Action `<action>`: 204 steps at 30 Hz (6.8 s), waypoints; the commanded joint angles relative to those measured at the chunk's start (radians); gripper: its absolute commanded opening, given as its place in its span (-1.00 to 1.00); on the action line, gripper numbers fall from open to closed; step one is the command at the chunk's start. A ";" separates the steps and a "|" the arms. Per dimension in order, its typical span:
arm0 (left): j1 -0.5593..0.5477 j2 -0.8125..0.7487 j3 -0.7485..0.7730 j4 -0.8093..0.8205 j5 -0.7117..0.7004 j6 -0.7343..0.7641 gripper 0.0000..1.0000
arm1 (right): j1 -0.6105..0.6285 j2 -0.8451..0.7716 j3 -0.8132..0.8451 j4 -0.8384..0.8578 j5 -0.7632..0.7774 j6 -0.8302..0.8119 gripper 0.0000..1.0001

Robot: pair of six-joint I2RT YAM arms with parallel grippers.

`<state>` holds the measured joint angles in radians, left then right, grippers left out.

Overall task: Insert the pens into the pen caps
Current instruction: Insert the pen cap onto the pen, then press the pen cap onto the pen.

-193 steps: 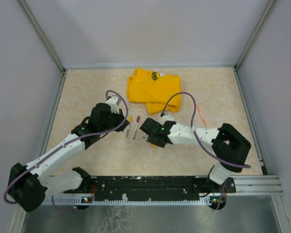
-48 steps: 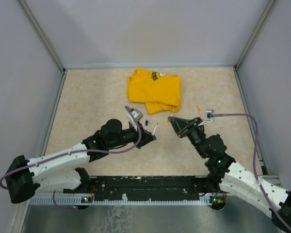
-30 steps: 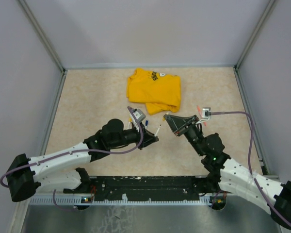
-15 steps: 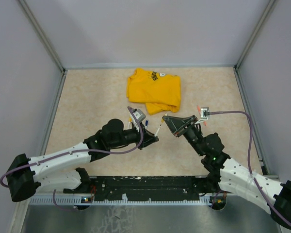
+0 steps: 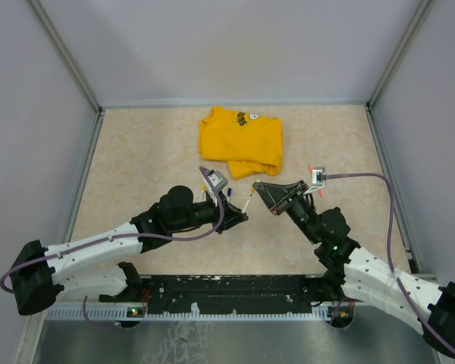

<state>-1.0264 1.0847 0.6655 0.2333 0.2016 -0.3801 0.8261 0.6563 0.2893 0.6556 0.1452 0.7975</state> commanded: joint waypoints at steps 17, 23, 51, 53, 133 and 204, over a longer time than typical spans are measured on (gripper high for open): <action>-0.008 -0.022 0.009 0.040 -0.019 0.014 -1.00 | -0.003 -0.007 -0.004 0.016 -0.029 0.017 -1.00; -0.008 -0.022 0.011 0.040 -0.020 0.014 -1.00 | -0.004 -0.006 -0.008 0.011 -0.033 0.017 -1.00; -0.008 -0.009 0.037 0.058 -0.056 0.017 -1.00 | -0.003 -0.012 -0.062 0.009 -0.145 0.123 -1.00; -0.008 -0.010 0.039 0.061 -0.067 0.018 -1.00 | -0.003 -0.010 -0.061 0.005 -0.148 0.120 -1.00; -0.008 -0.043 0.097 0.053 -0.019 0.041 -1.00 | -0.003 0.041 0.390 -0.298 -0.120 -0.156 -0.05; -0.008 -0.074 0.309 0.127 -0.147 0.101 -1.00 | 0.172 0.111 0.189 -0.516 -0.289 -0.095 -1.00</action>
<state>-1.0527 1.0321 0.8604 0.0261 0.1596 -0.3042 0.9085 0.7261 0.5922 0.3447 0.0296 0.6594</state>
